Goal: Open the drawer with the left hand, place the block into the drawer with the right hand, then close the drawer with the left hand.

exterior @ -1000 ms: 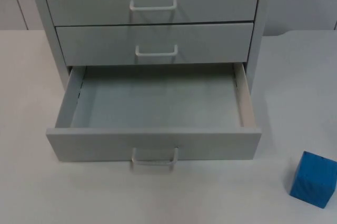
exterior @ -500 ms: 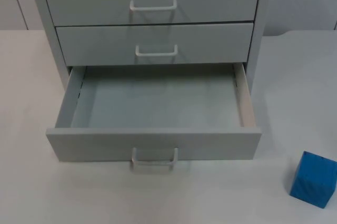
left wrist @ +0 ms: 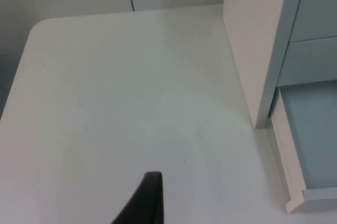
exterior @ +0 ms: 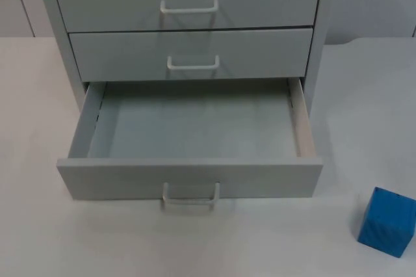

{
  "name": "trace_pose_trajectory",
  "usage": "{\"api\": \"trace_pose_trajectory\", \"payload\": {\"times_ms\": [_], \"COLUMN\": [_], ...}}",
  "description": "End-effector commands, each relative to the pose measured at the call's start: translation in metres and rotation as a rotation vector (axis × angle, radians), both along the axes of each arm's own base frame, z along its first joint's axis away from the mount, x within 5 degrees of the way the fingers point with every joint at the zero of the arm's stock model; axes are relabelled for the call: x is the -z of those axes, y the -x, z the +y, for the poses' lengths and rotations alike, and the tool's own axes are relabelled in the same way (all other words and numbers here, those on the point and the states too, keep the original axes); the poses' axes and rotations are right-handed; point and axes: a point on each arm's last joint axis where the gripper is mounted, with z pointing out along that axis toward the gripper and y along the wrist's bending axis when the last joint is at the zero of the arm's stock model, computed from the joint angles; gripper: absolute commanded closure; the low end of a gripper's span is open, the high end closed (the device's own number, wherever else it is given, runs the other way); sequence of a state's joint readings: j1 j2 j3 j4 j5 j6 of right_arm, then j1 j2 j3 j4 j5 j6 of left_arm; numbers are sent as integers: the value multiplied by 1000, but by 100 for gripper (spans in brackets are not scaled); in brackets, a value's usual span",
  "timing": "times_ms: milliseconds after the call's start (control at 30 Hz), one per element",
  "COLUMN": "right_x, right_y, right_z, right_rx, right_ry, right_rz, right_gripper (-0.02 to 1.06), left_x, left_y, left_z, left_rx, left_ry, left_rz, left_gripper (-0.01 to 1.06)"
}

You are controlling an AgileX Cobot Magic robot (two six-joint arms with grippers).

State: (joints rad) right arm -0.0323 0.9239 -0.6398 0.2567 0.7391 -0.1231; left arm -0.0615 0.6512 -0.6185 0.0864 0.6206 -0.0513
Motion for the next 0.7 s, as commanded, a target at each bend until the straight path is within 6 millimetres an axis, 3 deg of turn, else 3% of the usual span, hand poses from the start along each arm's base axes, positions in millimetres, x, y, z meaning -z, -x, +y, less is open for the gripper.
{"api": "trace_pose_trajectory", "payload": {"times_ms": [0,200,267,333,467,667], "right_x": [6,41,58,63,92,109], "right_y": [-5,-26,-39,-40,-60,-81], "right_z": [2,25,49,54,92,108], "right_rx": [-14,-96,-137,-144,-136,-26], "right_ry": [-30,-40,-40,-41,-14,51], "right_rz": [57,257,278,288,315,361], "right_gripper": [-1,-1,-1,-1,-1,-1], "left_x": [0,0,0,0,0,0], "left_y": [0,0,0,0,0,0], "left_z": [0,-1,-1,-1,-1,-1], "left_rx": [-8,-6,-6,-6,-6,-6], "left_ry": [14,30,34,34,38,40], "left_rz": [-12,-17,-17,-17,-17,-17], "left_gripper": [0,0,0,0,0,0]}}
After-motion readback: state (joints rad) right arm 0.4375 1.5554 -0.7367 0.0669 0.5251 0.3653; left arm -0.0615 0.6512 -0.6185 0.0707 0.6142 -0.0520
